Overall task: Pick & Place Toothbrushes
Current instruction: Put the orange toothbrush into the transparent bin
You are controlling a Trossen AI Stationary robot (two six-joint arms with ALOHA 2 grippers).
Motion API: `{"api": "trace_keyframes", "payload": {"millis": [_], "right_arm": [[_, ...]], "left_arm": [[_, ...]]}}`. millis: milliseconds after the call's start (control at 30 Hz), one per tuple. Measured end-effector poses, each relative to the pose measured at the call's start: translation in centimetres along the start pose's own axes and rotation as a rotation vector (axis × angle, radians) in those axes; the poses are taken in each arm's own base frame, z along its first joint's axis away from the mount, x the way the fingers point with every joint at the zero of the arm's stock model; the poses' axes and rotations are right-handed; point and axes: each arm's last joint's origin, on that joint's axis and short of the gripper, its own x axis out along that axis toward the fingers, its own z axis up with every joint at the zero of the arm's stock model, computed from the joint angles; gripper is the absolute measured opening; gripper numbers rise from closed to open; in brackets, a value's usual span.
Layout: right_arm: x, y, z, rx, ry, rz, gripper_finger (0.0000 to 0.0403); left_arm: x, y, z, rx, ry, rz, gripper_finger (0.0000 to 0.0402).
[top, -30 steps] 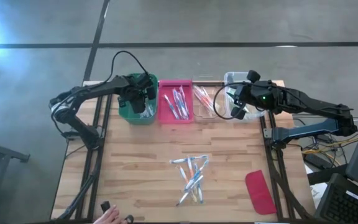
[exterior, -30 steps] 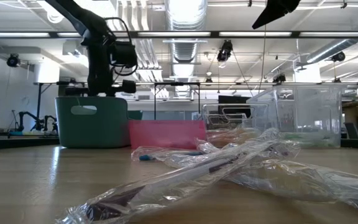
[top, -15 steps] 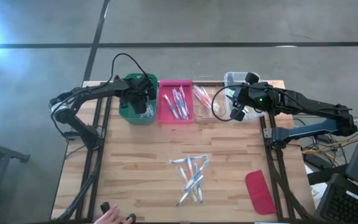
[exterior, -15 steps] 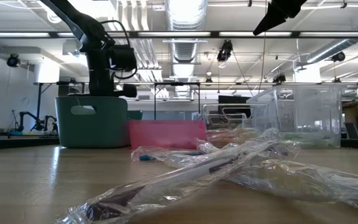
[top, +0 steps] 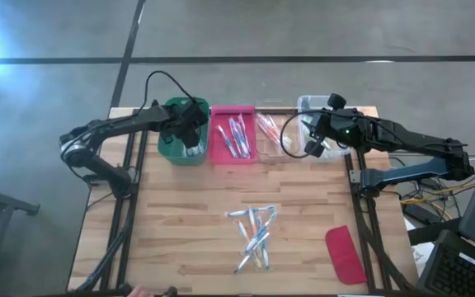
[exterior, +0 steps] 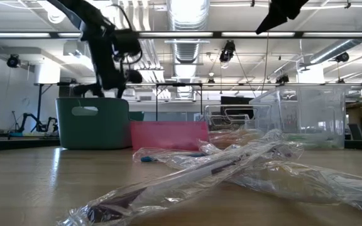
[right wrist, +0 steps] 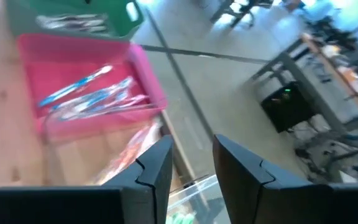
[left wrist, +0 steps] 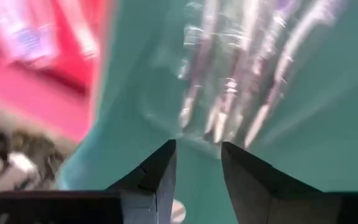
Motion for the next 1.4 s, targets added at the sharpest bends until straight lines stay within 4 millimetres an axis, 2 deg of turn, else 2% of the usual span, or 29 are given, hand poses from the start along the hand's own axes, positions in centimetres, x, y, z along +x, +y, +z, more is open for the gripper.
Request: {"api": "trace_keyframes", "payload": {"millis": [167, 333, 433, 600, 800, 867, 1067, 1200, 1400], "right_arm": [[0.0, -0.3, 0.8, 0.003, -0.064, -0.048, 0.0096], [-0.2, -0.6, 1.6, -0.004, -0.145, -0.077, 0.0076], [-0.3, -0.9, 2.3, 0.043, -0.208, -0.096, 0.0062], [-0.4, -1.1, 2.8, 0.107, -0.261, -0.091, 0.0044], [-0.4, -0.9, 2.8, 0.185, -0.274, -0.053, 0.0027], [-0.5, -0.8, 2.9, 0.190, -0.294, 0.008, 0.0021], [-0.6, -0.2, 3.2, 0.179, -0.369, 0.214, 0.0009], [-0.7, -0.3, 3.4, 0.209, -0.397, 0.246, 0.0008], [-1.1, -0.4, 3.3, 0.170, -0.410, 0.239, 0.0008]], "left_arm": [[-3.9, 0.8, 0.8, -0.286, -0.124, 0.147, 0.0121], [-7.7, 0.8, 2.1, -0.550, -0.244, 0.261, 0.0112], [-9.5, 0.7, 2.8, -0.782, -0.339, 0.303, 0.0109], [-11.8, 0.9, 3.8, -1.278, -0.569, 0.301, 0.0108], [-13.2, 1.5, 4.1, -1.580, -0.757, 0.281, 0.0106], [-13.7, 1.5, 4.4, -1.621, -0.812, 0.270, 0.0104], [-15.9, 1.3, 7.0, -1.536, -0.945, 0.329, 0.0069], [-17.3, 1.1, 8.4, -1.513, -1.013, 0.360, 0.0049], [-18.8, 0.7, 9.9, -1.540, -0.994, 0.485, 0.0036]]}}
